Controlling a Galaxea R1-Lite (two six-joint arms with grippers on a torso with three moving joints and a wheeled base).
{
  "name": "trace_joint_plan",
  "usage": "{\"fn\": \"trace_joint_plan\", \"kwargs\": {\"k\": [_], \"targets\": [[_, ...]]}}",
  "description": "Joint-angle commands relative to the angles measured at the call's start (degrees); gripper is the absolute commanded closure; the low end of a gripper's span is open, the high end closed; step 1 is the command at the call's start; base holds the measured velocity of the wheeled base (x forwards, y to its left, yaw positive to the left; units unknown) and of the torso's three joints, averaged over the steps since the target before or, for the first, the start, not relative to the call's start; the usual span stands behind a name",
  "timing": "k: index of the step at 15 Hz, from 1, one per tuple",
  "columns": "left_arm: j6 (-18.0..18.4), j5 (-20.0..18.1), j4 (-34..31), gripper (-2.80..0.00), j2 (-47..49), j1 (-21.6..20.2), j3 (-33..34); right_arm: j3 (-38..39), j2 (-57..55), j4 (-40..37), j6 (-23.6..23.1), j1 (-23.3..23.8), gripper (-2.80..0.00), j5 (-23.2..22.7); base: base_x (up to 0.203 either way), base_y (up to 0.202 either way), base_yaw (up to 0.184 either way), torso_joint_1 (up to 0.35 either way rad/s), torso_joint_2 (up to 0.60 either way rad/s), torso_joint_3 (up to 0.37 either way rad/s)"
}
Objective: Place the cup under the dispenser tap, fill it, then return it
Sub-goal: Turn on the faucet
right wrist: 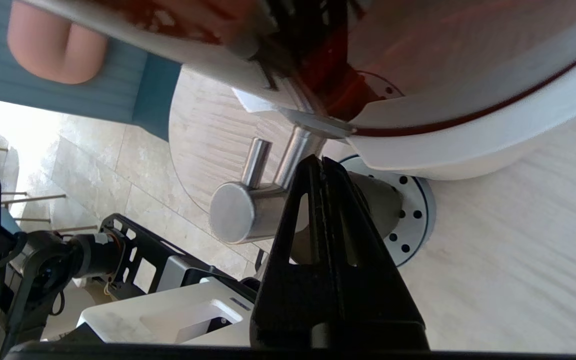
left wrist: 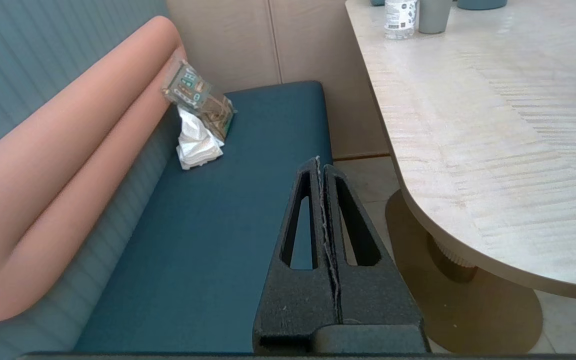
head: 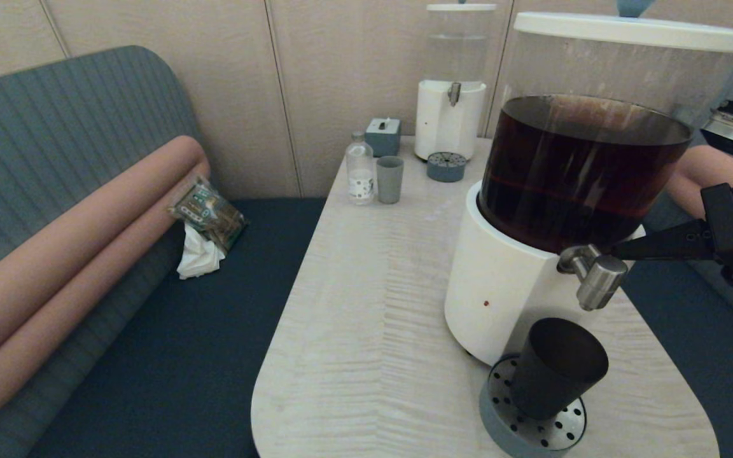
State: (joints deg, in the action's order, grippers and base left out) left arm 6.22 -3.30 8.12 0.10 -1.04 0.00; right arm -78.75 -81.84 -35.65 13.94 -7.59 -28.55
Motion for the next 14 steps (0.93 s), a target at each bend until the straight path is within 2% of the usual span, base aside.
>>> {"fn": "trace_joint_plan", "kwargs": {"k": [1,4,14], "targets": [[0.02,-0.04,0.05,0.00,0.08,-0.02,2.29,0.70,0.71,0.38,0.03,-0.22,0.00,-0.44,0.000,0.000,0.000,0.000,0.00,0.000],[0.02,-0.04,0.05,0.00,0.08,-0.02,2.29,1.40,1.42,0.49,-1.17,-0.23,0.00,-2.90,0.000,0.000,0.000,0.000,0.00,0.000],[0.02,-0.04,0.05,0.00,0.08,-0.02,2.29,7.47,3.87,3.92,-5.03,-0.14,0.00,-4.48,0.000,0.000,0.000,0.000,0.00,0.000]]}}
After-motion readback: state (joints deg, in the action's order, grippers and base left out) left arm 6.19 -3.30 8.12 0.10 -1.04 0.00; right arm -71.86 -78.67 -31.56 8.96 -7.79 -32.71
